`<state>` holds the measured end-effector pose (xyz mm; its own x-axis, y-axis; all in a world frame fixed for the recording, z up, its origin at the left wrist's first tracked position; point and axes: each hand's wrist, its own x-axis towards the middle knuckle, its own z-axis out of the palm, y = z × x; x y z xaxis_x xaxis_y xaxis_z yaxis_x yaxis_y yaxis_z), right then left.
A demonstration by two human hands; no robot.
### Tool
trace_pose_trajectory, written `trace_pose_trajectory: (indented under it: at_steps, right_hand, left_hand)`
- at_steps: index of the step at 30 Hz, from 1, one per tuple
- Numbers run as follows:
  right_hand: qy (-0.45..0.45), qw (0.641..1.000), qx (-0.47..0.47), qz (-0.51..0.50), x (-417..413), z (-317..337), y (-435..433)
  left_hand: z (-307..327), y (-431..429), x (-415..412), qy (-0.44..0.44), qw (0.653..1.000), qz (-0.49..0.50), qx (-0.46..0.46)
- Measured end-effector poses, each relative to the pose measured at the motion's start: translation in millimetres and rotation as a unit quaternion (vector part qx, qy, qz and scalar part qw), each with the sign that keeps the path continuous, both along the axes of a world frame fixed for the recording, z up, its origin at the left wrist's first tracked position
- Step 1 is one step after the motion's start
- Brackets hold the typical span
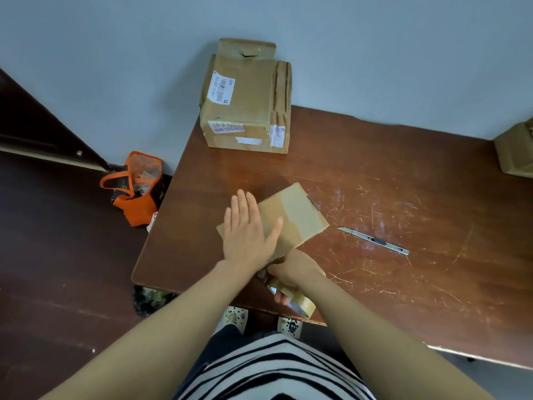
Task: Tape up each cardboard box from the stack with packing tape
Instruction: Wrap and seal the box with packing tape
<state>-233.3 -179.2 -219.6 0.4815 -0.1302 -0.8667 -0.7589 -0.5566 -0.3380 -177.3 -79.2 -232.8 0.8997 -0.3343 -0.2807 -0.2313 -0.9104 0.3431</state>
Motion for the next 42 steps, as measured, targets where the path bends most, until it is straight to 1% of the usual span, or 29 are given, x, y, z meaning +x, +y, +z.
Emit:
trace_pose_trajectory:
  at_steps: [3, 4, 5, 8, 9, 12, 14, 15, 16, 18, 19, 20, 21, 23, 25, 26, 27, 28, 29, 30, 31, 32, 33, 35, 36, 37, 39, 40, 42]
  right_hand:
    - [-0.013, 0.999, 0.024, -0.027, -4.6, -3.5, -3.0]
    - [-0.019, 0.998, 0.032, -0.042, -6.2, -3.9, -4.3]
    - [-0.021, 0.998, 0.037, -0.053, -8.9, -4.1, -4.7]
    - [-0.053, 0.997, 0.001, -0.056, -13.9, -6.8, -6.0]
    - [-0.055, 0.996, 0.002, -0.066, -16.9, -7.4, -6.3]
    - [-0.049, 0.992, 0.032, -0.108, -25.6, -7.5, -8.3]
    - [-0.071, 0.989, 0.044, -0.12, -29.4, -6.0, -11.7]
    - [-0.082, 0.988, 0.05, -0.123, -31.4, -5.1, -13.5]
    - [-0.088, 0.987, 0.055, -0.124, -33.8, -5.0, -14.6]
    - [-0.104, 0.983, 0.071, -0.135, -39.3, -5.2, -17.0]
    - [-0.114, 0.98, 0.082, -0.142, -42.2, -3.5, -17.9]
    - [-0.122, 0.976, 0.096, -0.152, -44.5, -2.8, -19.2]
    - [-0.126, 0.971, 0.119, -0.166, -46.4, -2.1, -18.8]
    - [-0.117, 0.955, 0.182, -0.201, -50.1, 3.6, -16.0]
    - [-0.116, 0.949, 0.218, -0.196, -52.5, 16.9, -15.0]
    - [-0.126, 0.948, 0.224, -0.186, -53.8, 25.1, -16.2]
    - [-0.141, 0.947, 0.229, -0.177, -55.1, 35.0, -19.1]
    - [-0.159, 0.942, 0.24, -0.173, -56.1, 43.9, -22.7]
    - [-0.182, 0.934, 0.258, -0.169, -55.7, 56.9, -26.6]
    - [-0.207, 0.922, 0.28, -0.167, -52.9, 69.4, -29.7]
    - [-0.228, 0.913, 0.297, -0.165, -47.8, 81.4, -29.9]
    - [-0.245, 0.907, 0.302, -0.159, -40.9, 91.1, -27.8]
    - [-0.259, 0.908, 0.295, -0.147, -32.5, 96.9, -24.2]
    - [-0.271, 0.912, 0.275, -0.138, -15.0, 100.7, -14.4]
    - [-0.275, 0.913, 0.267, -0.142, -7.3, 101.1, -9.2]
    - [-0.28, 0.913, 0.259, -0.144, -0.6, 101.3, -4.7]
    - [-0.286, 0.912, 0.252, -0.149, 8.9, 102.2, 1.0]
    - [-0.287, 0.911, 0.254, -0.152, 11.7, 103.1, 2.8]
    - [-0.292, 0.912, 0.252, -0.14, 11.2, 102.9, 3.9]
  left_hand:
    - [-26.1, -5.7, -7.9, -0.031, 0.998, -0.037, 0.045]
    - [-25.1, -6.8, -5.5, -0.017, 0.998, -0.036, 0.048]
    - [-24.5, -6.4, -4.4, -0.022, 0.998, -0.043, 0.044]
    - [-33.4, -1.2, -3.3, -0.104, 0.989, -0.094, 0.049]
    - [-35.4, 0.2, -2.7, -0.103, 0.987, -0.108, 0.054]
    - [-37.4, 3.7, -5.2, -0.07, 0.986, -0.119, 0.092]
    - [-34.3, -1.7, -0.8, -0.07, 0.986, -0.122, 0.091]
    - [-29.3, -3.2, 2.2, -0.05, 0.987, -0.126, 0.085]
    - [-25.7, -1.4, 6.4, -0.018, 0.988, -0.137, 0.075]
    - [-14.9, 10.0, 12.4, 0.086, 0.981, -0.165, 0.063]
    - [-7.9, 18.4, 13.4, 0.122, 0.977, -0.167, 0.056]
    - [-4.6, 27.3, 13.3, 0.14, 0.974, -0.169, 0.062]
    - [-3.4, 35.8, 10.9, 0.145, 0.97, -0.175, 0.082]
    - [-9.5, 47.0, -1.8, 0.105, 0.975, -0.168, 0.1]
    - [-12.5, 47.0, -4.9, 0.049, 0.985, -0.155, 0.062]
    - [-11.6, 46.8, -2.3, 0.045, 0.987, -0.151, 0.039]
    - [-8.4, 46.6, 2.1, 0.066, 0.987, -0.147, 0.02]
    - [-1.9, 47.6, 6.5, 0.113, 0.984, -0.135, -0.004]
    - [4.8, 50.5, 11.4, 0.181, 0.976, -0.11, -0.052]
    - [10.6, 55.2, 16.3, 0.262, 0.956, -0.075, -0.111]
    - [14.6, 60.7, 19.5, 0.335, 0.925, -0.049, -0.17]
    - [17.1, 66.5, 21.3, 0.383, 0.897, -0.032, -0.217]
    - [18.8, 71.0, 21.7, 0.401, 0.881, -0.024, -0.25]
    - [21.3, 73.6, 17.8, 0.378, 0.875, 0.0, -0.303]
    - [23.2, 72.6, 13.9, 0.346, 0.881, 0.009, -0.322]
    - [24.7, 70.0, 9.4, 0.301, 0.896, -0.001, -0.325]
    - [29.0, 62.6, -0.6, 0.171, 0.944, -0.039, -0.279]
    - [30.3, 61.0, -2.9, 0.11, 0.958, -0.044, -0.26]
    - [33.1, 60.2, -2.1, 0.046, 0.972, -0.036, -0.229]
